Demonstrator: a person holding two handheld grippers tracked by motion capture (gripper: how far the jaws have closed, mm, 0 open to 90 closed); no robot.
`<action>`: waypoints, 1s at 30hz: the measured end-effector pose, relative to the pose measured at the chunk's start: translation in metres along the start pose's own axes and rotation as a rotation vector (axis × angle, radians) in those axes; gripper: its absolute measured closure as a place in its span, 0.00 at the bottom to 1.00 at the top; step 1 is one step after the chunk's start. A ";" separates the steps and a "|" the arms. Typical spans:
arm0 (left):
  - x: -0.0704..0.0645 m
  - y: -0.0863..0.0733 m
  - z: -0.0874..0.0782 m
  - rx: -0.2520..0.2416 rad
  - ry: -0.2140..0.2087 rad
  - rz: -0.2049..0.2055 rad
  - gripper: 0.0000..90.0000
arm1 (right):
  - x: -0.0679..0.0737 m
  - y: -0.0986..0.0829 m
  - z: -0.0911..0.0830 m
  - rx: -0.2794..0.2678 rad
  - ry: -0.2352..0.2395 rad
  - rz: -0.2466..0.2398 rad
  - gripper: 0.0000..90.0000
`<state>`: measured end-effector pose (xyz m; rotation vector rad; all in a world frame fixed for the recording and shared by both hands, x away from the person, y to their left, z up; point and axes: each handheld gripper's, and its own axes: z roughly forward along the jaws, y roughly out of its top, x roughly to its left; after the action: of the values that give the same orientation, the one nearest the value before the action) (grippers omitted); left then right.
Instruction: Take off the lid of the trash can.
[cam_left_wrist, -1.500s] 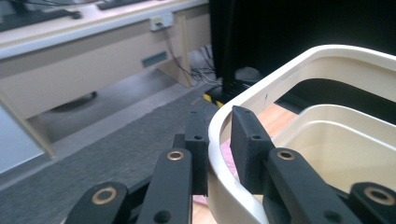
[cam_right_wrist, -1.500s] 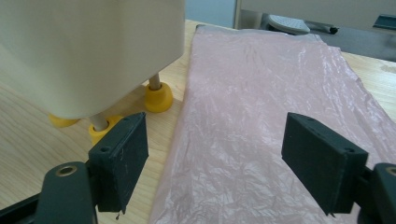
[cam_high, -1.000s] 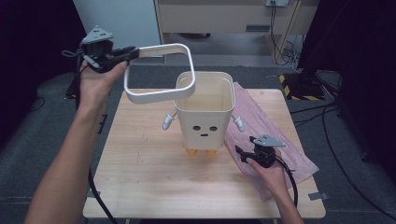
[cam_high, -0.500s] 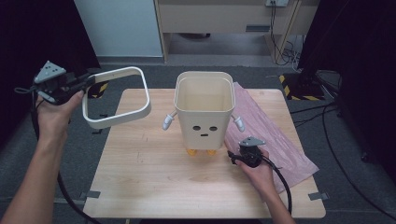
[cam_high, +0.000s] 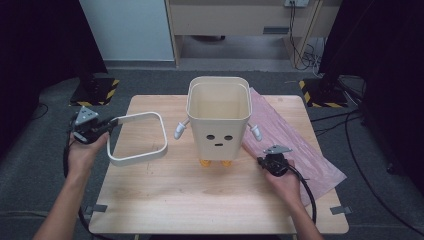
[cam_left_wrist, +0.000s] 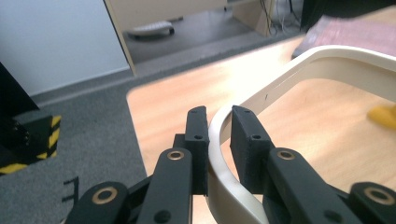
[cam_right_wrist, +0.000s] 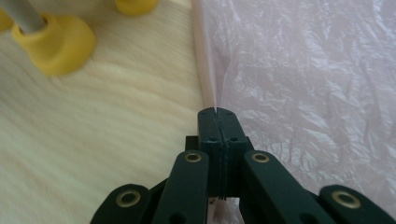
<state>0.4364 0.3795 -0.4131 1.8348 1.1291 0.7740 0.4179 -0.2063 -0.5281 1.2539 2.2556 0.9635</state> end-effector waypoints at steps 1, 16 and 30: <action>-0.002 -0.006 0.004 0.009 0.000 0.005 0.85 | -0.003 -0.003 -0.004 0.001 -0.007 -0.013 1.00; -0.033 -0.072 0.045 0.107 0.005 0.033 0.85 | -0.019 0.013 -0.003 -0.087 -0.006 0.054 0.23; -0.036 -0.089 0.045 0.106 -0.013 0.041 0.85 | -0.013 0.025 0.037 -0.039 -0.053 0.094 0.41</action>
<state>0.4234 0.3547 -0.5155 1.9540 1.1465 0.7374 0.4623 -0.1947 -0.5354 1.3622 2.1443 0.9911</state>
